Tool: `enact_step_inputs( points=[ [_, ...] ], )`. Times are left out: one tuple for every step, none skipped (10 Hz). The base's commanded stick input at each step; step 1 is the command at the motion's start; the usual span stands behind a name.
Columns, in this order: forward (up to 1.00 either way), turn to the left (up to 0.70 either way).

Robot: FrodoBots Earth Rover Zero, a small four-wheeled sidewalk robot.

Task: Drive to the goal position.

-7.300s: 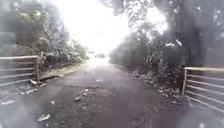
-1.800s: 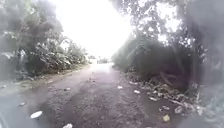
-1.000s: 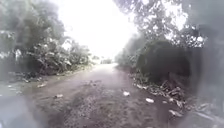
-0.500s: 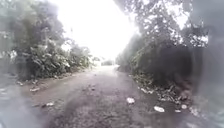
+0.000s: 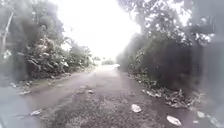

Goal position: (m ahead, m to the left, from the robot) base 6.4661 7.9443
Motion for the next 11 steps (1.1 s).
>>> enact_step_inputs(
  points=[
    [0.70, 0.00],
    [0.70, 0.00],
    [0.70, 0.00],
    [0.70, 0.00],
    [0.70, 0.00],
    [0.70, 0.00],
    [0.70, 0.00],
    [0.70, 0.00],
    [0.70, 0.00],
    [0.70, 0.00],
    [0.70, 0.00]
  ],
)
